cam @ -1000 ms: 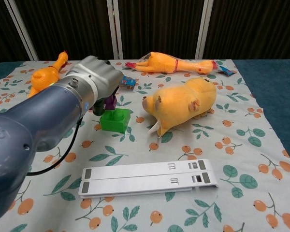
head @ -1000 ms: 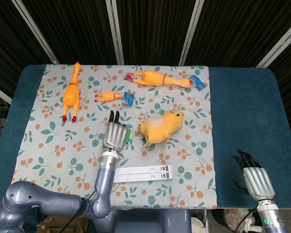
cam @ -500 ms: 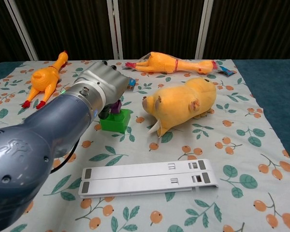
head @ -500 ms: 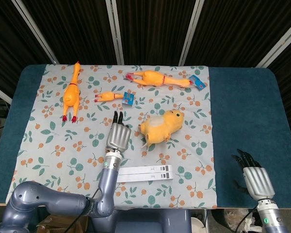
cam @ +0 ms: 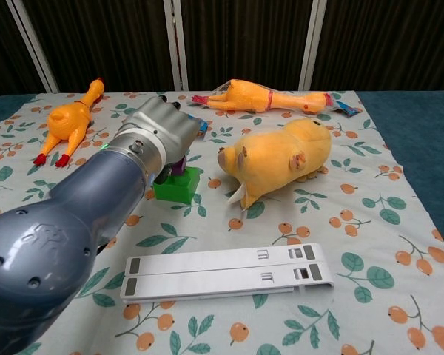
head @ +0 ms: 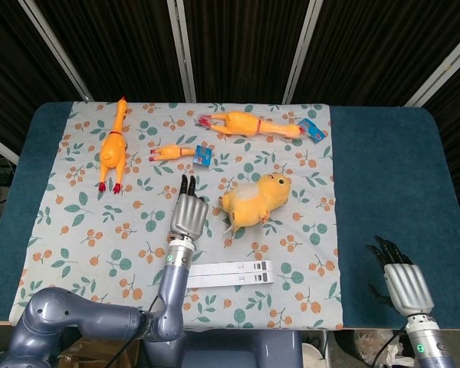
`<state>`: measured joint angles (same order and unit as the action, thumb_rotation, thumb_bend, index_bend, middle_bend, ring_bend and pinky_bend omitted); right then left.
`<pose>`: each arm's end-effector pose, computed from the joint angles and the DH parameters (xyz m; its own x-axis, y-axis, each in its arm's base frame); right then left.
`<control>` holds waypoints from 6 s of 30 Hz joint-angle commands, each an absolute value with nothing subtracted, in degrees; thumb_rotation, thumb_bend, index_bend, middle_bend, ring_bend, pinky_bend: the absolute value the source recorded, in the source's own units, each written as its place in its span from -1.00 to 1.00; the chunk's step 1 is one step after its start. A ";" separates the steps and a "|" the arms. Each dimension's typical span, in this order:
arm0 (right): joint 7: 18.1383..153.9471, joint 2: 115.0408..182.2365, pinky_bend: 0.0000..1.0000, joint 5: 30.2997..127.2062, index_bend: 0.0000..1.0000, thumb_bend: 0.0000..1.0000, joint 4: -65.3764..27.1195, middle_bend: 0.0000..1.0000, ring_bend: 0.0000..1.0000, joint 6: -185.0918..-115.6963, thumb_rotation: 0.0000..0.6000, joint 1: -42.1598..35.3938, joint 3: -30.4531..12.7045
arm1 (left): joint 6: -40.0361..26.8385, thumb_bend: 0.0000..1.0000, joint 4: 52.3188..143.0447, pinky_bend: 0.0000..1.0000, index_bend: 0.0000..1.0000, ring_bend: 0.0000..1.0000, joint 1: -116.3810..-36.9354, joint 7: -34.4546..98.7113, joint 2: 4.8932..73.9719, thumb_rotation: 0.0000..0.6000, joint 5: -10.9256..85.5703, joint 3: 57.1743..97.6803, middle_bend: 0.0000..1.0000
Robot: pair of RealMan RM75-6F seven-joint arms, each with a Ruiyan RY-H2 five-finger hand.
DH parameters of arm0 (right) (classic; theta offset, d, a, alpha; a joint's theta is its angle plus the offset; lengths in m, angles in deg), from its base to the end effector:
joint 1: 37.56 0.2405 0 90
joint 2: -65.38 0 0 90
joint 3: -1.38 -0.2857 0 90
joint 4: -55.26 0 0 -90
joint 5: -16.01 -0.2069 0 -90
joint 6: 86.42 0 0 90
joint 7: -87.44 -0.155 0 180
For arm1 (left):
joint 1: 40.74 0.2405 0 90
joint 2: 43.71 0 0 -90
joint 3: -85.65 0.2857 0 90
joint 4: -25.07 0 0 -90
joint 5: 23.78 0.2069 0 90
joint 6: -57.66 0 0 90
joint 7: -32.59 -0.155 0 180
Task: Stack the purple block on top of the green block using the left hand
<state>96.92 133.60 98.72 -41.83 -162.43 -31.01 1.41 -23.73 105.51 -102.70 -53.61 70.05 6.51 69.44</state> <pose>-0.3265 -0.1875 0.1149 0.3984 -0.2139 0.8919 -0.9146 -0.0188 0.4040 -0.0463 0.3666 -0.1029 0.9107 0.0707 0.4069 0.4122 -0.2172 -0.8848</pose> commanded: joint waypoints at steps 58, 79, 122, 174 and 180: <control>96.80 133.65 -0.46 98.89 -0.63 -0.41 -41.95 -0.85 -0.83 -162.00 1.00 -30.63 1.63 | -24.53 -0.17 101.78 -1.00 0.01 -0.93 -102.54 -57.78 73.97 1.00 10.54 71.22 -0.11; 96.64 133.46 -0.46 99.04 -0.63 -0.41 -42.21 -0.85 -0.83 -162.00 1.00 -30.65 1.81 | -23.38 -0.19 99.12 -1.00 0.01 -0.93 -101.38 -58.45 75.30 1.00 10.65 71.40 -0.11; 97.29 133.63 -0.46 99.00 -0.63 -0.41 -42.36 -0.85 -0.83 -161.35 1.00 -30.31 2.02 | -21.89 -0.19 98.93 -1.00 -0.47 -1.00 -98.19 -60.22 74.47 1.00 14.77 73.41 -0.90; 97.28 133.29 -0.46 99.59 -0.63 -0.41 -43.30 -0.85 -0.83 -161.42 1.00 -30.30 2.42 | -16.84 -0.19 113.74 -1.00 -1.00 -1.00 -86.13 -36.62 59.62 1.00 21.25 83.70 -1.00; 97.25 133.27 -0.46 99.49 -0.63 -0.41 -43.29 -0.85 -0.83 -161.43 1.00 -30.30 2.37 | -16.44 -0.19 112.03 -1.00 -1.00 -1.00 -86.09 -37.45 60.68 1.00 21.44 84.05 -1.00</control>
<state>97.25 133.27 99.51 -43.30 -161.45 -30.31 2.38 -16.53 112.12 -86.11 -37.45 60.59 21.39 84.02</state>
